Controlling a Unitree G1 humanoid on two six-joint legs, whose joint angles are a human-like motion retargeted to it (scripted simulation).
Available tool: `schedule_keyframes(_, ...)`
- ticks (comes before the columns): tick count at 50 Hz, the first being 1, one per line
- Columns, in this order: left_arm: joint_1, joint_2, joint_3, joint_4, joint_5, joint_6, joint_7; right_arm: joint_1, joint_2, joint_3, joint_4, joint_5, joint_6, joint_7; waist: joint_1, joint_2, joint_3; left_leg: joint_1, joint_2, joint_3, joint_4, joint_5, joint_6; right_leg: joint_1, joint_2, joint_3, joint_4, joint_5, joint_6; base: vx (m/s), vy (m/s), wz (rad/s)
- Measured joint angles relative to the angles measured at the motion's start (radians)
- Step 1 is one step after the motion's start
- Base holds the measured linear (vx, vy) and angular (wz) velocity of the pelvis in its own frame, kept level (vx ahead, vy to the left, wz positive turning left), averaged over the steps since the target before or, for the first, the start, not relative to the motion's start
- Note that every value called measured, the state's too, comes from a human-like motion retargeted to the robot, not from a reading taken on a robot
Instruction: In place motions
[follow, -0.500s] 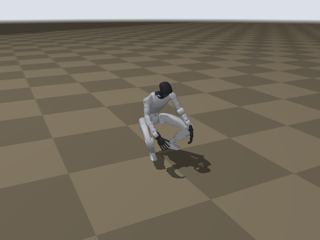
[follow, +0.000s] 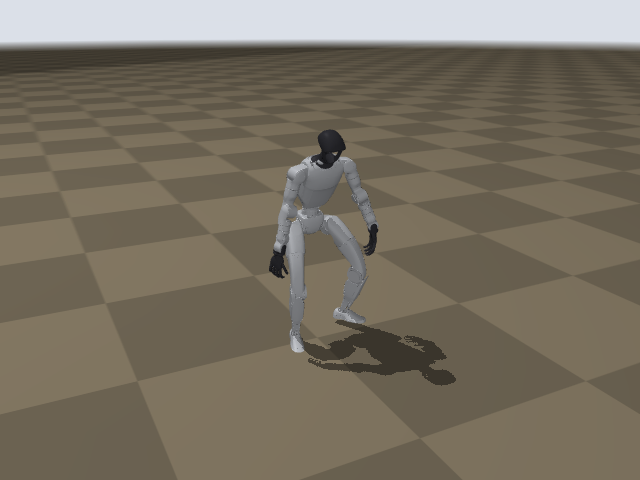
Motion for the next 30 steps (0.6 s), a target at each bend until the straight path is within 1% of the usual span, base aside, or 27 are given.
schedule_keyframes(3,0.204,-0.101,0.071,0.057,0.003,-0.057,0.032,0.187,0.032,-0.030,0.138,0.067,0.032,0.024,-0.010,-0.002,-0.072,0.216,-0.078,0.097,-0.324,0.129,0.013,0.194,-0.012,-0.053,-0.280,0.103,-0.005,0.44,0.09,-0.08)
schedule_keyframes(5,0.335,-0.159,0.123,0.093,-0.021,-0.065,0.047,0.316,0.050,-0.051,0.210,0.089,0.034,0.068,-0.030,0.002,-0.112,0.346,-0.119,0.141,-0.510,0.195,0.014,0.322,-0.004,-0.114,-0.442,0.156,-0.010,0.50,0.04,0.18)
schedule_keyframes(8,0.509,-0.247,0.230,0.140,-0.106,-0.075,0.088,0.500,0.052,-0.071,0.272,0.055,0.026,0.151,-0.059,0.005,-0.140,0.515,-0.185,0.170,-0.731,0.252,0.004,0.478,0.020,-0.180,-0.618,0.215,0.004,0.36,0.07,0.11)
schedule_keyframes(10,0.619,-0.295,0.293,0.188,-0.174,-0.106,0.099,0.630,0.044,-0.067,0.294,0.021,0.028,0.176,-0.071,0.010,-0.166,0.601,-0.217,0.180,-0.830,0.273,-0.003,0.561,0.039,-0.197,-0.699,0.239,0.007,0.44,0.13,0.10)
schedule_keyframes(12,0.706,-0.329,0.351,0.242,-0.207,-0.127,0.092,0.752,0.039,-0.105,0.294,-0.032,0.059,0.155,-0.091,0.020,-0.225,0.624,-0.256,0.167,-0.892,0.286,0.003,0.602,0.035,-0.274,-0.758,0.256,0.017,0.47,0.15,0.35)
schedule_keyframes(13,0.746,-0.347,0.372,0.247,-0.224,-0.106,0.090,0.799,0.040,-0.139,0.294,-0.057,0.089,0.133,-0.086,0.022,-0.256,0.630,-0.272,0.171,-0.914,0.288,0.001,0.609,0.027,-0.320,-0.766,0.252,0.033,0.40,0.13,0.10)
schedule_keyframes(15,0.810,-0.373,0.405,0.249,-0.261,-0.043,0.079,0.857,0.043,-0.209,0.294,-0.055,0.182,0.079,-0.068,0.032,-0.320,0.613,-0.285,0.179,-0.931,0.282,-0.003,0.559,0.020,-0.277,-0.736,0.236,0.029,0.25,0.13,-0.06)
schedule_keyframes(17,0.835,-0.386,0.416,0.249,-0.334,-0.015,0.051,0.859,0.047,-0.244,0.294,0.040,0.234,0.032,-0.067,0.034,-0.310,0.606,-0.274,0.175,-0.912,0.281,-0.001,0.542,0.010,-0.243,-0.706,0.232,0.026,0.01,0.08,-0.01)
schedule_keyframes(18,0.832,-0.388,0.423,0.249,-0.385,-0.017,0.040,0.842,0.049,-0.246,0.294,0.093,0.222,0.016,-0.072,0.033,-0.292,0.609,-0.271,0.175,-0.903,0.279,0.001,0.549,0.007,-0.261,-0.699,0.231,0.024,-0.08,0.03,-0.09)
schedule_keyframes(20,0.803,-0.388,0.442,0.249,-0.474,-0.061,0.023,0.790,0.052,-0.228,0.294,0.154,0.137,0.000,-0.083,0.028,-0.251,0.624,-0.270,0.181,-0.894,0.273,0.008,0.559,0.004,-0.279,-0.682,0.224,0.018,-0.04,0.01,-0.08)
schedule_keyframes(22,0.761,-0.375,0.449,0.249,-0.507,-0.098,0.012,0.722,0.053,-0.172,0.294,0.147,0.062,-0.014,-0.093,0.029,-0.241,0.615,-0.265,0.180,-0.880,0.269,0.011,0.538,0.001,-0.261,-0.647,0.209,0.015,0.00,0.00,0.00)
schedule_keyframes(23,0.736,-0.363,0.441,0.249,-0.508,-0.106,0.005,0.681,0.054,-0.133,0.294,0.125,0.045,-0.027,-0.098,0.033,-0.241,0.600,-0.259,0.175,-0.868,0.267,0.012,0.518,-0.001,-0.255,-0.623,0.200,0.012,0.00,0.00,0.00)
schedule_keyframes(25,0.665,-0.329,0.400,0.249,-0.496,-0.118,-0.010,0.589,0.061,-0.044,0.262,0.053,0.039,-0.050,-0.101,0.037,-0.241,0.544,-0.237,0.168,-0.819,0.255,0.013,0.439,-0.010,-0.225,-0.540,0.172,0.000,-0.16,-0.02,0.08)
schedule_keyframes(27,0.554,-0.285,0.306,0.249,-0.493,-0.138,0.000,0.479,0.068,0.039,0.194,-0.023,0.037,-0.067,-0.096,0.024,-0.227,0.419,-0.193,0.151,-0.676,0.227,0.005,0.314,-0.044,-0.173,-0.417,0.135,-0.007,-0.47,-0.09,0.20)
schedule_keyframes(28,0.481,-0.262,0.253,0.249,-0.487,-0.150,0.019,0.418,0.070,0.070,0.150,-0.048,0.031,-0.080,-0.094,0.011,-0.218,0.319,-0.166,0.131,-0.559,0.211,0.002,0.248,-0.065,-0.142,-0.360,0.112,-0.005,-0.67,-0.12,0.57)
schedule_keyframes(30,0.318,-0.219,0.159,0.249,-0.452,-0.191,0.063,0.295,0.061,0.109,0.049,-0.062,0.000,-0.118,-0.099,0.045,-0.195,0.124,-0.115,0.057,-0.364,0.178,0.006,0.138,-0.057,-0.140,-0.267,0.063,0.008,-0.76,-0.10,0.74)
